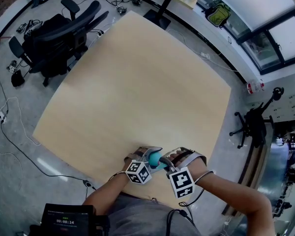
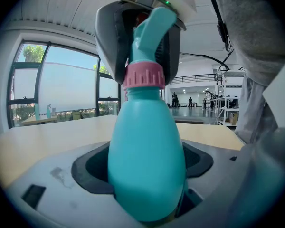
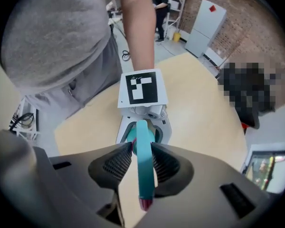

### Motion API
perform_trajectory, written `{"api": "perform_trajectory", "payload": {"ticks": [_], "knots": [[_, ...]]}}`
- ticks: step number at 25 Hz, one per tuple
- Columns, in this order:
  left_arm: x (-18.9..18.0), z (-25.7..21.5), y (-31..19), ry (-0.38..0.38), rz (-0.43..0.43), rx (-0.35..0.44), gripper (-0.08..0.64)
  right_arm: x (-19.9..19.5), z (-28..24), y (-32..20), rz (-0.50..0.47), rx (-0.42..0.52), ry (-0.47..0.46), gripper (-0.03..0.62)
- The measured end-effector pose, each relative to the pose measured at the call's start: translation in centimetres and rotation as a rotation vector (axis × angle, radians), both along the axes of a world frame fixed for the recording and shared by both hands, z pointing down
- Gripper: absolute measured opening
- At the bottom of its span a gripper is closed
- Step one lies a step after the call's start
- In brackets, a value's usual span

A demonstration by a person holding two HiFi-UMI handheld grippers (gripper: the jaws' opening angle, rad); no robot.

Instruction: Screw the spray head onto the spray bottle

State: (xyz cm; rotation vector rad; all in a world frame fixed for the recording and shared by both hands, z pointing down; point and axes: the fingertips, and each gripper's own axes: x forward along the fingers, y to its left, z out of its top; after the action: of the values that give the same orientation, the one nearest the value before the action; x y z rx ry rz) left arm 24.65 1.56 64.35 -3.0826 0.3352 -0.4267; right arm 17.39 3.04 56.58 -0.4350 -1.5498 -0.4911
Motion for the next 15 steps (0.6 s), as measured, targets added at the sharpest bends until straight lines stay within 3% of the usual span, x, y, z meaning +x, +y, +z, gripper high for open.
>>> {"api": "perform_trajectory", "payload": {"ticks": [3, 6, 15], "knots": [[0.13, 0.09, -0.04, 0.000, -0.001, 0.000, 0.391, 0.23, 0.57, 0.26, -0.076, 0.072, 0.054, 0.132], [0.20, 0.15, -0.19, 0.000, -0.003, -0.001, 0.391, 0.47, 0.68, 0.15, -0.120, 0.059, 0.059, 0.132], [0.14, 0.42, -0.10, 0.005, -0.009, -0.003, 0.391, 0.48, 0.98, -0.07, -0.030, -0.024, -0.007, 0.132]]}}
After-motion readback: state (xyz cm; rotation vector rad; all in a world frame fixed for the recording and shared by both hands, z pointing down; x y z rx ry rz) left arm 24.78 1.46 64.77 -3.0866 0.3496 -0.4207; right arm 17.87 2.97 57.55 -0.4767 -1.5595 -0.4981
